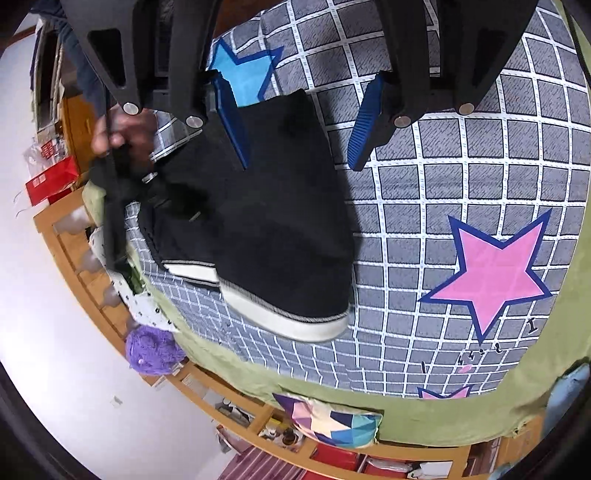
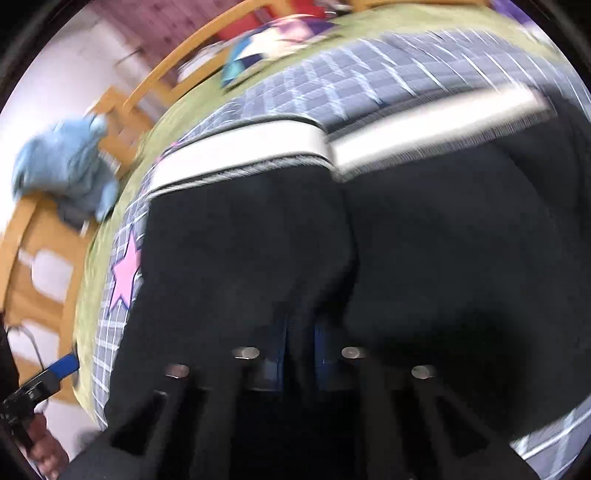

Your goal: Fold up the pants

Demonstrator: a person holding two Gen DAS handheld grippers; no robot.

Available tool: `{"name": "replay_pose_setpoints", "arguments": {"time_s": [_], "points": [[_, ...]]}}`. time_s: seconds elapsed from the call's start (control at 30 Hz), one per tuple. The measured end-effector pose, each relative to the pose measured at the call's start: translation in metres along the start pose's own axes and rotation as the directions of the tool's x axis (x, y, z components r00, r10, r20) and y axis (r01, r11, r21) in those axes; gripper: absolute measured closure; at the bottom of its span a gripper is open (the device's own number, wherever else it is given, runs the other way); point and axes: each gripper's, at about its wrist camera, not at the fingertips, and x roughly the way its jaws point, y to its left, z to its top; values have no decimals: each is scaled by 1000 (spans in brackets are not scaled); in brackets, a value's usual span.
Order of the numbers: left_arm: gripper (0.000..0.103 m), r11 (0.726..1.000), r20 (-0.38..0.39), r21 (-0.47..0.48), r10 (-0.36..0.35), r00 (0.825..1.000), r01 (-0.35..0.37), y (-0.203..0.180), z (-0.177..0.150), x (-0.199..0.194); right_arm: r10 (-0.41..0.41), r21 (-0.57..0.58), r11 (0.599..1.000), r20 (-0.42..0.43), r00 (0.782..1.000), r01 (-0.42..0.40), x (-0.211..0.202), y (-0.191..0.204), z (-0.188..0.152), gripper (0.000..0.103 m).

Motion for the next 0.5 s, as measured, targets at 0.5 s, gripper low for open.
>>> {"name": "replay_pose_setpoints", "arguments": {"time_s": [0.5], "points": [[51, 987, -61, 153, -32, 998, 41, -86, 11, 57, -221, -66, 969, 196, 955, 238, -126, -113, 77, 94]]}}
